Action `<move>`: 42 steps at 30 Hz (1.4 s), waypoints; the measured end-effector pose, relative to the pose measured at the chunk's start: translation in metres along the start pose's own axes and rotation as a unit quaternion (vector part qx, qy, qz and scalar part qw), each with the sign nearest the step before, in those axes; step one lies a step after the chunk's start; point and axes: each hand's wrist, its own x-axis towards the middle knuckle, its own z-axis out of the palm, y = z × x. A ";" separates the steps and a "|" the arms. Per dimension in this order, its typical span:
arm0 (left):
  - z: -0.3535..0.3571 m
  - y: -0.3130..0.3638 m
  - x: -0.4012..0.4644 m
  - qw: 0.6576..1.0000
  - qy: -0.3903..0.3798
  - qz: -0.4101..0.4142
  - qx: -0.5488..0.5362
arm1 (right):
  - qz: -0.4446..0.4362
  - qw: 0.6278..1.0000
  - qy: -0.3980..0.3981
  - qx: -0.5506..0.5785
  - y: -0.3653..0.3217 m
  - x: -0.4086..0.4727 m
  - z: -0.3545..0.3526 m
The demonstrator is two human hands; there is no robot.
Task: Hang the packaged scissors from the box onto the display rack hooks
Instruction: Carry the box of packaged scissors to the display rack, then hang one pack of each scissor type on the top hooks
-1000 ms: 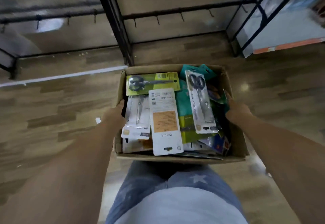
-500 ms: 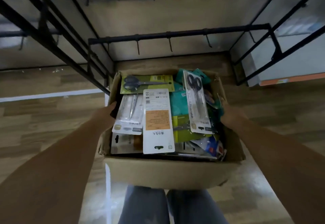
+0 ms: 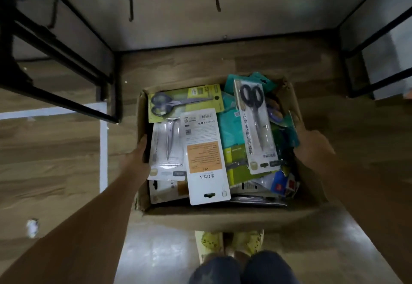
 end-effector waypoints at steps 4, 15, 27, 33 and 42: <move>0.061 -0.013 0.022 0.999 -0.022 -0.025 -0.033 | 0.061 0.998 -0.028 0.017 0.020 0.025 0.063; 0.027 0.016 0.016 0.985 -0.059 -0.043 0.157 | 0.084 0.996 -0.007 -0.032 0.005 0.026 0.042; 0.098 0.089 -0.033 0.961 -0.142 -0.087 -0.219 | 0.171 0.934 -0.070 0.306 -0.013 -0.009 0.090; 0.123 0.092 -0.038 0.938 -0.117 -0.129 -0.300 | 0.194 0.933 -0.139 0.268 0.001 0.005 0.095; 0.117 0.096 -0.031 0.884 -0.145 -0.170 -0.410 | 0.196 0.919 -0.110 0.323 -0.021 0.007 0.102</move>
